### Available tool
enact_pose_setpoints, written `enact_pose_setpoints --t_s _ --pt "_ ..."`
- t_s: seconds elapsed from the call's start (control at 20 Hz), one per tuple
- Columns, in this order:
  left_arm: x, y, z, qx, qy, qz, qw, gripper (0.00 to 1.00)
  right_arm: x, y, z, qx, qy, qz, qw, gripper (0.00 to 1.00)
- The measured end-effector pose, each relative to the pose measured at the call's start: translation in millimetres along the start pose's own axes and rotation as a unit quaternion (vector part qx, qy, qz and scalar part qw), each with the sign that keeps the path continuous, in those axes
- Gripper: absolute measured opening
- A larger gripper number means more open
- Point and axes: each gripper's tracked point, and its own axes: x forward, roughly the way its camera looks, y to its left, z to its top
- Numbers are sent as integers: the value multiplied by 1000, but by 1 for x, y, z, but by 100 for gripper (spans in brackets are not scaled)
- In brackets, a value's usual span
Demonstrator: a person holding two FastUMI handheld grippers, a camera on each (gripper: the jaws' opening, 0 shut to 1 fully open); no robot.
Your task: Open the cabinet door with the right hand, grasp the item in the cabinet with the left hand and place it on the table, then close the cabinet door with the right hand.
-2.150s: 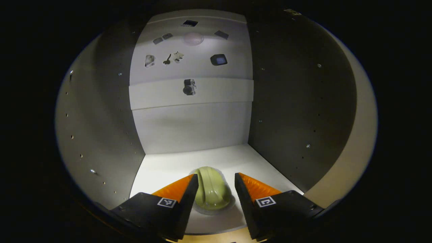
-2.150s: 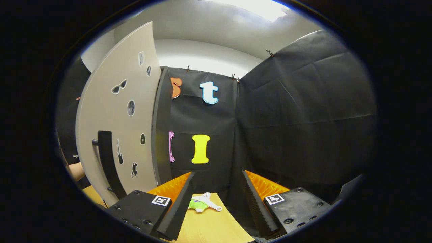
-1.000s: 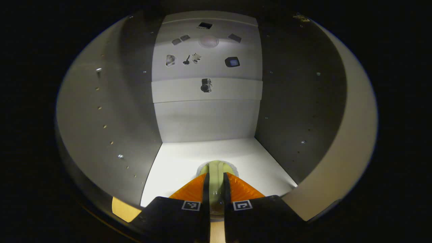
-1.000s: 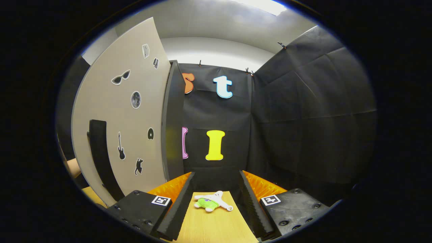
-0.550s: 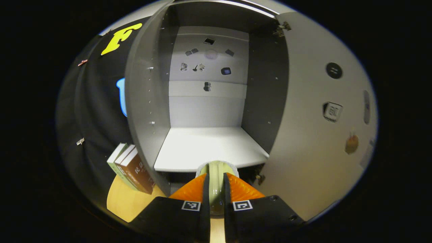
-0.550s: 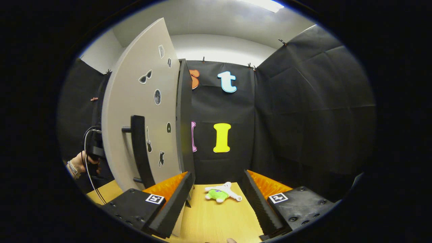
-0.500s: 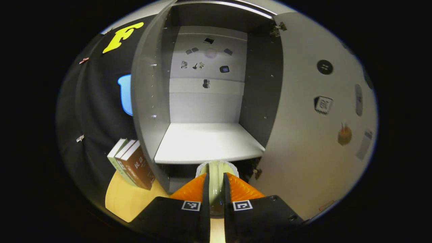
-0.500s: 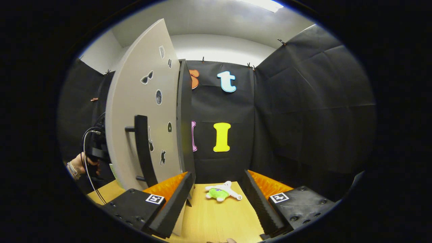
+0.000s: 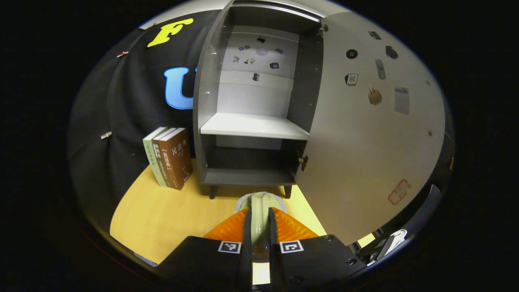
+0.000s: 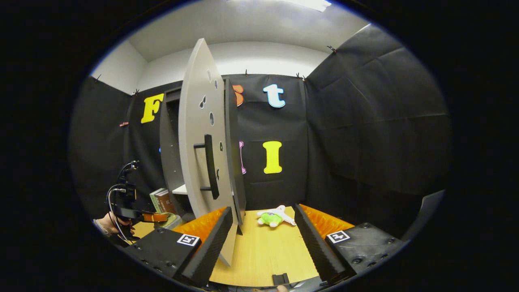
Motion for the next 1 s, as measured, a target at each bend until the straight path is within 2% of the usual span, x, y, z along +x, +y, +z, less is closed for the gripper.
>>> enact_pose_setpoints --t_s 0.25,0.55,0.8,0.95,1.0 --pt "17 -5 -59 -36 1 -3 999 20 -8 5 -21 -16 23 12 1000 98" --pt "50 -11 -132 -23 5 32 999 21 4 -9 -44 -26 48 26 998 96" --pt "80 -6 -171 -4 7 59 998 22 -1 -35 -68 -27 70 20 997 98" --pt "93 -6 -187 -14 5 56 998 23 -2 -48 -79 -26 86 17 996 98" --pt "99 -2 -195 -11 9 66 998 24 -2 -52 -84 -28 94 14 995 98"
